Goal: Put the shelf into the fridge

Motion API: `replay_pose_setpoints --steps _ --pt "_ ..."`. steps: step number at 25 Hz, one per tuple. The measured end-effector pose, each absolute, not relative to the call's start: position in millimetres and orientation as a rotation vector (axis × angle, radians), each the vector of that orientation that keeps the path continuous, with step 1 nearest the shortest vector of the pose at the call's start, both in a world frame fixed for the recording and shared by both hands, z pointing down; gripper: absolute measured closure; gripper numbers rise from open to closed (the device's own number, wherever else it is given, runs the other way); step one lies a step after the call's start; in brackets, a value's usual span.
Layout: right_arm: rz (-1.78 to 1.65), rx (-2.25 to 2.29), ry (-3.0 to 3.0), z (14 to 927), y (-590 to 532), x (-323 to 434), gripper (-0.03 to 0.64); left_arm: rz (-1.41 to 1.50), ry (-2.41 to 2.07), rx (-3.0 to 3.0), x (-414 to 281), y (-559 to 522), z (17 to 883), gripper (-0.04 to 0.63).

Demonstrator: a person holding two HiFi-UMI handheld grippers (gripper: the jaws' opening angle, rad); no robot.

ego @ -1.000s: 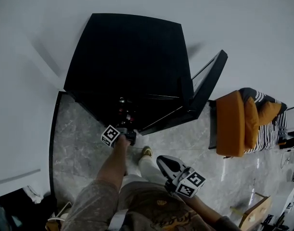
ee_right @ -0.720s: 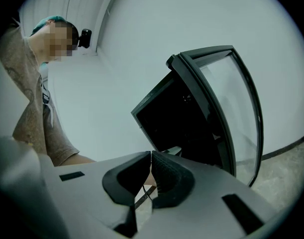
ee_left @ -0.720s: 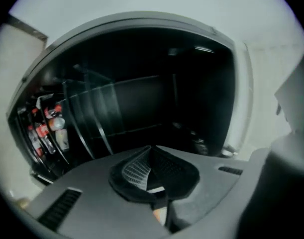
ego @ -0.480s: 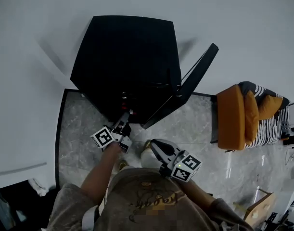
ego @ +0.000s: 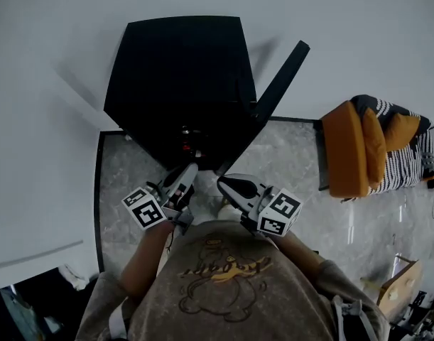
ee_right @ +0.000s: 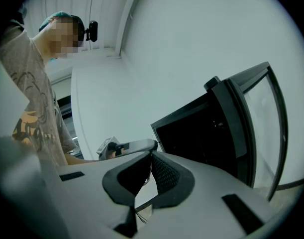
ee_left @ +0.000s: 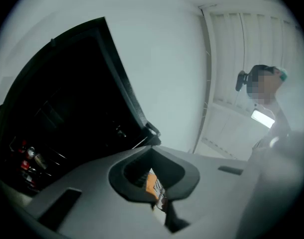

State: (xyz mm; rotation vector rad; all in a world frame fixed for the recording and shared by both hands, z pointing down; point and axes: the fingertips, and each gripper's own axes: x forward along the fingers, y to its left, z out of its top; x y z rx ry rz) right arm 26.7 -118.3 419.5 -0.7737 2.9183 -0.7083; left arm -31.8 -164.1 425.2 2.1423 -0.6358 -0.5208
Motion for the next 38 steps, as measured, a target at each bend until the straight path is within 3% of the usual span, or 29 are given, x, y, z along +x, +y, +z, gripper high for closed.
replay_pose_setpoints --steps 11,38 --pt "-0.617 -0.631 2.921 374.9 -117.3 24.7 0.594 -0.406 -0.544 2.442 -27.7 -122.0 358.9 0.592" --pt "-0.486 -0.265 3.117 380.8 -78.4 -13.6 0.594 -0.182 -0.667 2.532 -40.7 -102.0 393.7 0.591"
